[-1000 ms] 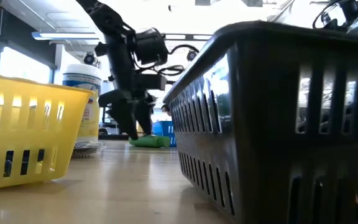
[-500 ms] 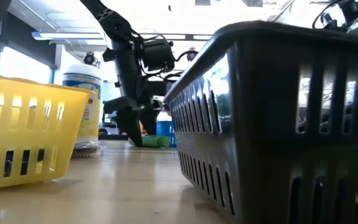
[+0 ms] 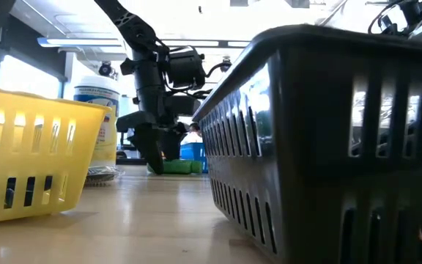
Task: Pick & Place Travel size toiletries
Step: Put the green shampoo into the green bin
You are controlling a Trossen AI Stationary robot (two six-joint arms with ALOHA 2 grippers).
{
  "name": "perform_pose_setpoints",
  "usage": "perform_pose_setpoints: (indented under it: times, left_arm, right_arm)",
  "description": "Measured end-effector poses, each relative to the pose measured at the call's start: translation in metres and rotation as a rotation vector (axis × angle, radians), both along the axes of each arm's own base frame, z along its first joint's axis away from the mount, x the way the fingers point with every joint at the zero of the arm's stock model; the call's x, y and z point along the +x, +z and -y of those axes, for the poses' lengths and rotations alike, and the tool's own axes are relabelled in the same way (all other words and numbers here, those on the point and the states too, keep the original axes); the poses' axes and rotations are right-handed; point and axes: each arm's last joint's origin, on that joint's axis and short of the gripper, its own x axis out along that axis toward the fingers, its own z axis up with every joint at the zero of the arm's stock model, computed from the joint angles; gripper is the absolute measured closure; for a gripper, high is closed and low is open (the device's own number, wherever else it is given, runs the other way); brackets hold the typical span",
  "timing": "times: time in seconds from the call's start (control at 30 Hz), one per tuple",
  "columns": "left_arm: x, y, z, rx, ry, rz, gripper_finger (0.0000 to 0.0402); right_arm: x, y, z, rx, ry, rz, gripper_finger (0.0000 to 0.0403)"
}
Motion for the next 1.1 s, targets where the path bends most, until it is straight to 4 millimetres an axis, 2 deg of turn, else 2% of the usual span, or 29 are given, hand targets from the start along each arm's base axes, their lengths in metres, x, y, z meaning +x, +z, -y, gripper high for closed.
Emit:
perform_pose_setpoints:
  times: [0.23,0.33,0.5,0.7,0.9,1.1]
  left_arm:
    - [-0.001,-0.001,0.001,-0.006,-0.003,-0.007,0.0215]
    - [0.0,-0.001,0.001,-0.002,-0.002,-0.003,0.0246]
    - [0.0,0.0,0.0,0.006,-0.008,0.001,0.025]
    - [-0.002,0.005,0.005,-0.033,-0.076,0.017,0.0235]
    - [-0.011,0.035,0.018,-0.012,-0.066,0.056,0.0245]
    - [-0.031,0.076,0.043,0.07,-0.076,0.095,0.0246]
  right_arm:
    - [0.0,0.0,0.0,0.0,0.0,0.001,0.0398]
    - [0.0,0.0,0.0,0.0,0.0,0.001,0.0398]
    - [0.0,0.0,0.0,0.0,0.0,0.001,0.0398]
    - [0.0,0.0,0.0,0.0,0.0,0.001,0.0398]
    - [0.0,0.0,0.0,0.0,0.001,0.002,0.0398]
    - [0.0,0.0,0.0,-0.001,0.011,0.001,0.0398]
